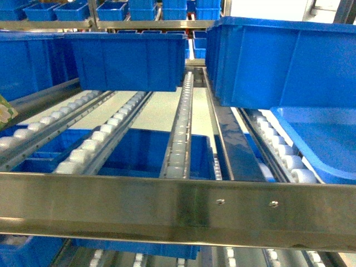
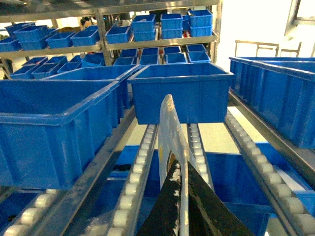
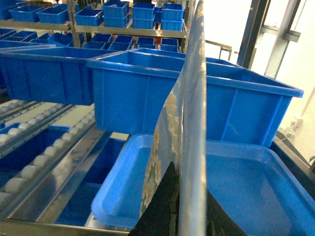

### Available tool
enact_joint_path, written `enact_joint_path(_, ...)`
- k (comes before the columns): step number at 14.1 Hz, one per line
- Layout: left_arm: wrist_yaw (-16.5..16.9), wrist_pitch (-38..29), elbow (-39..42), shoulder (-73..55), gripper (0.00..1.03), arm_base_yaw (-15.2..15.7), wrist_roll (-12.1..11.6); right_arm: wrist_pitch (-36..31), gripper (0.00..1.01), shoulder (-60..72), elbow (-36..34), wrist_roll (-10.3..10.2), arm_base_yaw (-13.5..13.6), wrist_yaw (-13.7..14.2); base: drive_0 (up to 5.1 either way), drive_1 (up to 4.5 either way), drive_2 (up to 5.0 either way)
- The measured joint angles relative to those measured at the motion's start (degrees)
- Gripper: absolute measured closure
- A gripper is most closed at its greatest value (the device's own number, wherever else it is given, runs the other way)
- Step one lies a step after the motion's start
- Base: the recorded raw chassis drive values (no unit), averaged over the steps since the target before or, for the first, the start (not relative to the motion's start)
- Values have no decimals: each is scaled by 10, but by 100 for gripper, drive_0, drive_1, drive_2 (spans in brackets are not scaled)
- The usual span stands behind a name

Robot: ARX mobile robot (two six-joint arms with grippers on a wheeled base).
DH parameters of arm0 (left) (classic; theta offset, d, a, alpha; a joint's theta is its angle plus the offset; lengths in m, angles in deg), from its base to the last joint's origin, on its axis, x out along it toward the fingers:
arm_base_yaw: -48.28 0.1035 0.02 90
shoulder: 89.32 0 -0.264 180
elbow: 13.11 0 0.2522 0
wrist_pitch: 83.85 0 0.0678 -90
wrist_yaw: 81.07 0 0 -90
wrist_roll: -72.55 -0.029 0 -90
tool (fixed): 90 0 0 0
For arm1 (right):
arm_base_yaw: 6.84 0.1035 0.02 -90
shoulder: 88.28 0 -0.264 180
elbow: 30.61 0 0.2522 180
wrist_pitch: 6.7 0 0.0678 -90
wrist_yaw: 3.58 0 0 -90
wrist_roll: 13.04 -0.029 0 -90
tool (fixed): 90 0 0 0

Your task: Move flower gift bag to table near conveyor

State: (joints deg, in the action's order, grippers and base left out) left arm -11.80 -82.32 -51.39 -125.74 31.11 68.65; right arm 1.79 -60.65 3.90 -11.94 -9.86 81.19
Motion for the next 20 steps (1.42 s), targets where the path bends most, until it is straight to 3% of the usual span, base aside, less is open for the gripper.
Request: enact_joint_path(20, 0, -2, 0, 1, 101, 0, 0, -2, 99, 0, 0, 0, 0, -2, -490, 169, 310)
